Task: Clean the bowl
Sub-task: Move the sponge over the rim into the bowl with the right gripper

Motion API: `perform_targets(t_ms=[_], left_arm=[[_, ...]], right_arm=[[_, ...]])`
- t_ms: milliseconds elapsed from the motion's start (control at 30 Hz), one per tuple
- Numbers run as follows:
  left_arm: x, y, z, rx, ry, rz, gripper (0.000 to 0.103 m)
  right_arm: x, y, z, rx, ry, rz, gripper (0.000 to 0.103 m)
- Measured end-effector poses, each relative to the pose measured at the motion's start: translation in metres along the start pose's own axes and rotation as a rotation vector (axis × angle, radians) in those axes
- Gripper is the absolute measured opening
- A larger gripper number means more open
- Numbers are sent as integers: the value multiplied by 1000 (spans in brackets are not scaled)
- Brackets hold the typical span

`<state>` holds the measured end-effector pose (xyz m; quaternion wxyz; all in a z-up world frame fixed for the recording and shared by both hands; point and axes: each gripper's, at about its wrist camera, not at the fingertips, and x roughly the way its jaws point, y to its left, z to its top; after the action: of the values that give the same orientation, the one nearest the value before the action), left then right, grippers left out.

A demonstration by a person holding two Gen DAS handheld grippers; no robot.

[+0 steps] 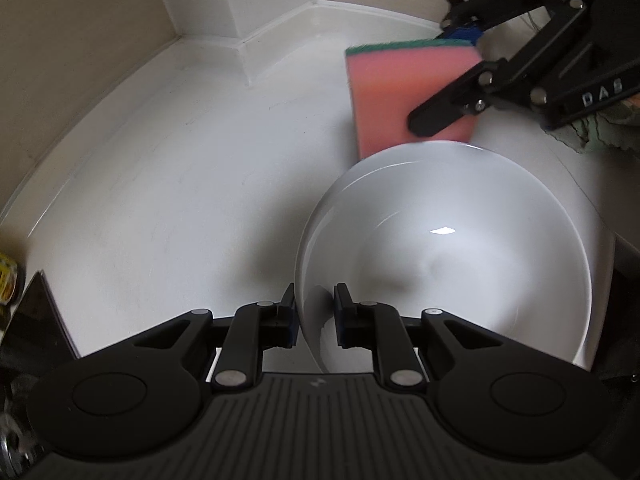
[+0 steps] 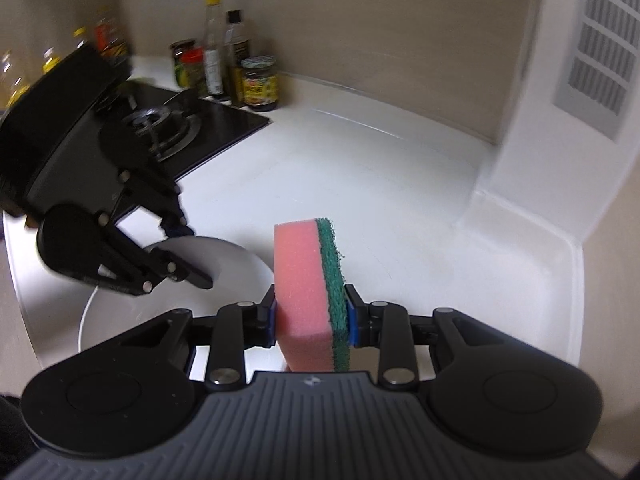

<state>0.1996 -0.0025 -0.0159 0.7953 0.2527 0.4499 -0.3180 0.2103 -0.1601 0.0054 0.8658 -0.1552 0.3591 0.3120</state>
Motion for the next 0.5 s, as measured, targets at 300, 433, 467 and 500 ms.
perform_targets(t_ms=[300,433,467,500], left_arm=[[-8,14,-16,-366,-36,58,20],[-15,12,-29,-473,-55,69,12],[-15,11,-30,-459,-57,71,8],[-13,11,-28,-426,-53,67,7]], right_arm=[[-4,5,-6,2,-30,-42,27],[-16,6,-19,52,-39,-49,27],[-18,7,-23,61,-36,-47,27],[-19,7,-25,63,-29,-42,27]])
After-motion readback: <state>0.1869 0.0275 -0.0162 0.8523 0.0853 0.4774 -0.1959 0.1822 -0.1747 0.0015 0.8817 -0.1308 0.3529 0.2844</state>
